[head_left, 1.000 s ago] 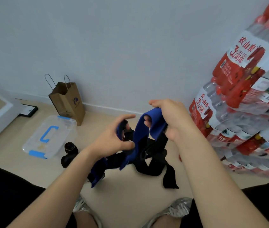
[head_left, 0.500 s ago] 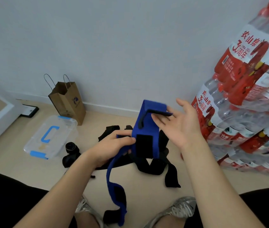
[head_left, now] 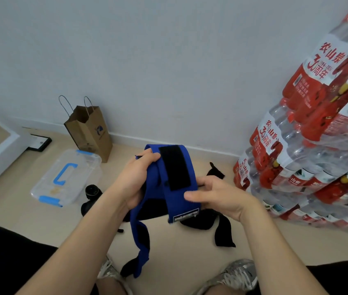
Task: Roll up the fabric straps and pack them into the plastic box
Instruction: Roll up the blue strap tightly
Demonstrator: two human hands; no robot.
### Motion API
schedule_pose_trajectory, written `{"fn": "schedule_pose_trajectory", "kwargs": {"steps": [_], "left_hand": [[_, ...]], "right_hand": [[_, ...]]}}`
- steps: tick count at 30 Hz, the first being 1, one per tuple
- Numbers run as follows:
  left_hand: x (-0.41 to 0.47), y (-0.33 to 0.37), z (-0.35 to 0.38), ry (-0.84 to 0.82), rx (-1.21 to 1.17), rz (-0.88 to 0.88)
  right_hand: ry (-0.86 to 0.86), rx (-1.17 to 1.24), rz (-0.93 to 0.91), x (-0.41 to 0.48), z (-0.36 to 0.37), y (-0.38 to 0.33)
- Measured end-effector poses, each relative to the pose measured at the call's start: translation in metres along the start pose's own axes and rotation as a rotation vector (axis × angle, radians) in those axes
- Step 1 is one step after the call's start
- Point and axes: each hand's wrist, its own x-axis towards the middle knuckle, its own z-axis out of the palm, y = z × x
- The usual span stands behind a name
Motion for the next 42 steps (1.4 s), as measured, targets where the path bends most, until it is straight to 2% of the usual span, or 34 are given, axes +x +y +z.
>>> {"fn": "schedule_pose_trajectory", "kwargs": {"steps": [3, 4, 6, 8, 9, 13, 16, 23, 28, 33, 35, 42], "left_hand": [[0.004, -0.001, -0.003, 0.086, 0.038, 0.029], [0.006, -0.001, -0.005, 0.095, 0.034, 0.04], [0.007, 0.0, -0.009, 0.052, 0.009, 0.041], [0.007, 0.003, -0.015, -0.009, 0.048, 0.013], [0.007, 0.003, -0.018, -0.03, 0.077, -0.012], [0.004, 0.002, -0.022, -0.125, 0.121, -0.094], [0.001, 0.003, -0.019, -0.196, 0.074, -0.131], [-0.003, 0.007, -0.004, -0.152, 0.085, -0.099], [-0.003, 0.008, -0.002, -0.103, 0.127, -0.105], [-0.006, 0.011, -0.007, -0.23, -0.019, -0.058], [-0.006, 0.012, -0.006, -0.24, 0.009, -0.021], [-0.004, 0.01, 0.003, -0.115, 0.008, -0.006]], "right_hand": [[-0.081, -0.233, 0.063, -0.001, 0.002, -0.001], [-0.083, -0.176, 0.034, 0.0, 0.003, 0.0], [-0.046, 0.1, -0.06, 0.001, 0.007, -0.006], [0.045, 0.317, -0.173, 0.0, 0.013, -0.021], [0.116, 0.337, -0.234, 0.0, 0.016, -0.029], [0.267, 0.006, -0.414, 0.003, 0.025, -0.057], [0.315, -0.05, -0.487, 0.002, 0.029, -0.074], [0.338, -0.135, -0.417, 0.01, 0.033, -0.067], [0.547, -0.15, -0.394, 0.018, 0.038, -0.061], [0.723, -0.07, -0.361, 0.018, 0.031, -0.062], [0.721, -0.007, -0.323, 0.016, 0.03, -0.062], [0.609, 0.246, -0.177, 0.021, 0.035, -0.057]]}}
